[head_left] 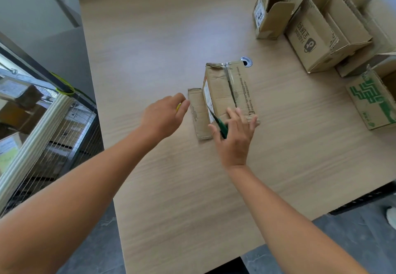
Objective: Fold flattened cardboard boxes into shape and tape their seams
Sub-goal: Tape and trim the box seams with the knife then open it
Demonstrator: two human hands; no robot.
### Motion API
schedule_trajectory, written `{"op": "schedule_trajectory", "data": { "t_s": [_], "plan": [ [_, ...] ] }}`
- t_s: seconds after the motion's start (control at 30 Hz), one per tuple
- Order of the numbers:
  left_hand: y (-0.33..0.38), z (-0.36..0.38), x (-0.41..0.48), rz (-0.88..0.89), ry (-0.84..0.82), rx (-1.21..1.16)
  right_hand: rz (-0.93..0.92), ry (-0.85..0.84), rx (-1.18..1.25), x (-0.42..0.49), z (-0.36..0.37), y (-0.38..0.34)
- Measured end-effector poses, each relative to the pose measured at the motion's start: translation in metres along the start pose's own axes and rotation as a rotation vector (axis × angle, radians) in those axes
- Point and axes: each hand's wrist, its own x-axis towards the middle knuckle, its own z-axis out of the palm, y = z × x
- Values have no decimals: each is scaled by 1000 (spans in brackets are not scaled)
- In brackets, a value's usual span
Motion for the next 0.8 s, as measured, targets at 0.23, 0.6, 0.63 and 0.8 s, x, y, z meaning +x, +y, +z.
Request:
{"op": "schedule_trajectory", "data": {
  "t_s": [0.23, 0.6, 0.63, 0.8],
  "plan": [
    [-3, 5, 32, -38, 76, -12, -119, 125, 147, -1, 21, 30],
    [18, -8, 86, 13, 143, 61, -358, 7, 245, 19, 13, 50],
    [16, -14, 89, 19, 140, 101, -409, -62, 269, 26, 4, 57],
    [-9, -38, 79, 63, 104, 220, -596, -505, 284, 71, -60, 98]
  ]
}}
